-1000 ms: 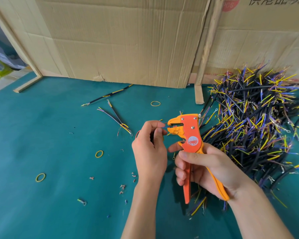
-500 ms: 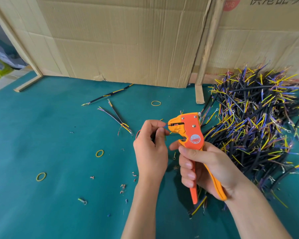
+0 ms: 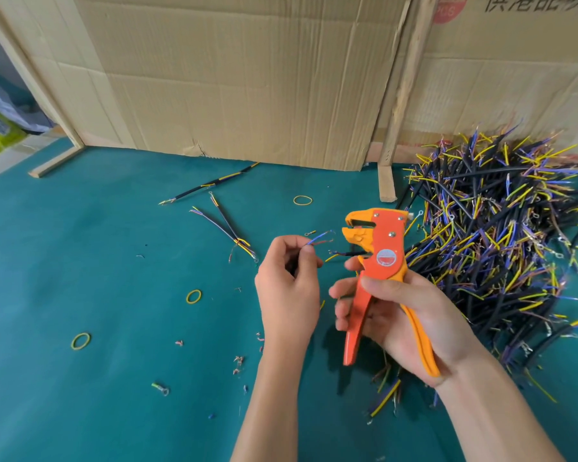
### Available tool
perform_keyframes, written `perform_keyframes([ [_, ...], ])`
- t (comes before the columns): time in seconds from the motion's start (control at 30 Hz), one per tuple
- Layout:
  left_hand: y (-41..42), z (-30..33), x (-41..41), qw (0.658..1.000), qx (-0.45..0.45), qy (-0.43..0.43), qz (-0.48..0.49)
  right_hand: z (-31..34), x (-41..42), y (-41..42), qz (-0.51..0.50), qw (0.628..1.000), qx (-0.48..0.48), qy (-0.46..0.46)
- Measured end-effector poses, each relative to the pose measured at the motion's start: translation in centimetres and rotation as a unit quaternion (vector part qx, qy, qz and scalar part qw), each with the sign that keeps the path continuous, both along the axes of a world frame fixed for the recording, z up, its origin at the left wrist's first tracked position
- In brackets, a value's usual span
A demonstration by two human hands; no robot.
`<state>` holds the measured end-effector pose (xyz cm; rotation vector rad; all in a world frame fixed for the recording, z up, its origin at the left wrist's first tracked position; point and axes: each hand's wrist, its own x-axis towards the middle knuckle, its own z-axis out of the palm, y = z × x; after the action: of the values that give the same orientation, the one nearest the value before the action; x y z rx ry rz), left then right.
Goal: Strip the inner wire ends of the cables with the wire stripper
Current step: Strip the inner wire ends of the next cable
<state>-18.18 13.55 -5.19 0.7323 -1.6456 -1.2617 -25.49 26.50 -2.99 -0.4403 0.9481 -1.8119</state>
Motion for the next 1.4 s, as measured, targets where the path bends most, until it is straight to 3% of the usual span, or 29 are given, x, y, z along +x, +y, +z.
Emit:
perform_keyframes([
  [0.13, -0.2, 0.1, 0.1, 0.996, 0.08, 0.038, -0.006, 0.3, -0.8, 0.7, -0.017, 1.0, 0.004, -0.018],
  [0.33, -0.5, 0.3, 0.3, 0.992, 0.117, 0.049, -0.02, 0.1, -0.7, 0.9, 0.064, 0.998, -0.013, -0.01],
  [0.67, -0.4, 0.3, 0.4, 0.993, 0.094, 0.056, -0.042, -0.2, 0.3, -0.6, 0.069, 0.996, 0.046, -0.018],
  [0.9, -0.4, 0.2, 0.4, 0.994, 0.081, 0.051, -0.054, -0.2, 0.6, -0.6, 0.064, 0.997, 0.039, 0.033],
  [1.4, -0.2, 0.0, 0.1, 0.994, 0.072, 0.05, -0.065, -0.3, 0.7, -0.7, 0.033, 0.998, 0.045, 0.02],
])
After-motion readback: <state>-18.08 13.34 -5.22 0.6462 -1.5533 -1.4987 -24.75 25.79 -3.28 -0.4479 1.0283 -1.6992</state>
